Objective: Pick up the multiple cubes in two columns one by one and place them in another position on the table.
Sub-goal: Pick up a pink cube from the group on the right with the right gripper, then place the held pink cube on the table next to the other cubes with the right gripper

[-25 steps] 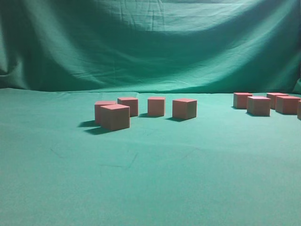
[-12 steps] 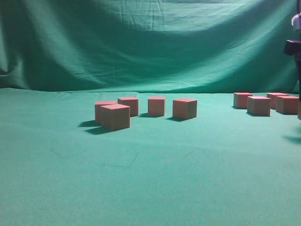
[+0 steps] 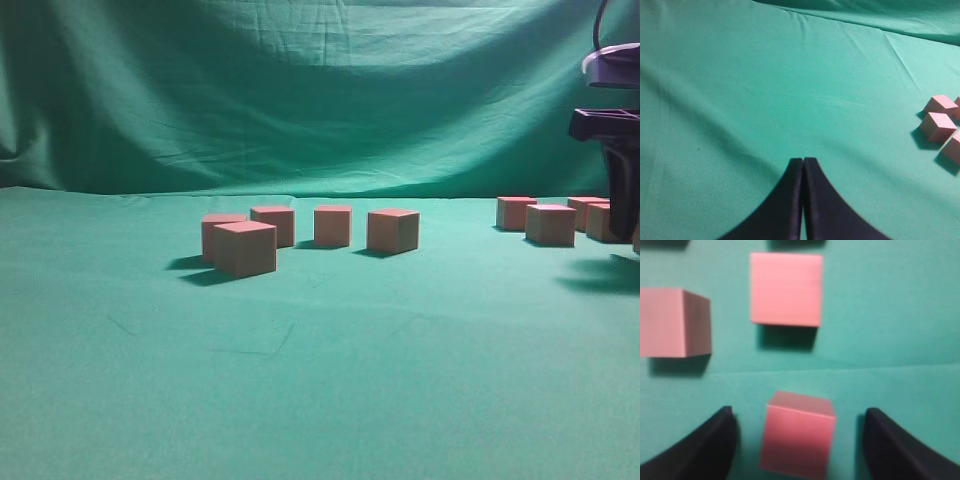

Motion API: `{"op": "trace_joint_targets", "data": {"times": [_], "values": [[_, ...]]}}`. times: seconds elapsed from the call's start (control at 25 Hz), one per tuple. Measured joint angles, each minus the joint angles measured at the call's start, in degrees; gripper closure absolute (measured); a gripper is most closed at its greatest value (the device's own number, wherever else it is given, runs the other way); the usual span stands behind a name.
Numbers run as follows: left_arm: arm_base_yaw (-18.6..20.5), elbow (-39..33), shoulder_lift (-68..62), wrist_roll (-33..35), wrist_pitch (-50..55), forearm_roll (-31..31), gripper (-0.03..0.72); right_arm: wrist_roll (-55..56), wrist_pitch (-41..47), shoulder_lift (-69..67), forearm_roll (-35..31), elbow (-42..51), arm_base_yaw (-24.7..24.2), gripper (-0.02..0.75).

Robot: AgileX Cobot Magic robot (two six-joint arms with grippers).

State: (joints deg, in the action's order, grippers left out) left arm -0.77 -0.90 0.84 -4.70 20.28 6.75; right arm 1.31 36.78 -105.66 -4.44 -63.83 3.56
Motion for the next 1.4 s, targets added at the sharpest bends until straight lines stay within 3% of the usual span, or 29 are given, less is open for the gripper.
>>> {"op": "trace_joint_targets", "data": {"times": [0.12,0.28,0.44,0.64,0.84,1.16,1.4], "values": [[0.00,0.00,0.00,0.00,0.00,0.00,0.688,-0.10,0.00,-0.13,0.10,-0.72,0.44,0.486],[0.00,0.00,0.00,0.00,0.00,0.00,0.688,-0.10,4.58,-0.13,1.24,-3.66,0.44,0.483],[0.00,0.00,0.00,0.00,0.00,0.00,0.688,-0.10,14.62,-0.13,1.27,-9.80,0.54,0.483],[0.00,0.00,0.00,0.00,0.00,0.00,0.688,-2.05,23.82,2.16,-2.56,-13.75,2.00,0.483],[0.00,0.00,0.00,0.00,0.00,0.00,0.688,-6.31,24.60,6.01,-3.71,-14.23,11.14,0.483],[0.00,0.00,0.00,0.00,0.00,0.00,0.688,-13.49,20.53,3.17,-4.58,-14.23,30.78,0.483],[0.00,0.00,0.00,0.00,0.00,0.00,0.688,-17.09,16.00,-2.07,-3.46,-14.48,37.45,0.483]]}}
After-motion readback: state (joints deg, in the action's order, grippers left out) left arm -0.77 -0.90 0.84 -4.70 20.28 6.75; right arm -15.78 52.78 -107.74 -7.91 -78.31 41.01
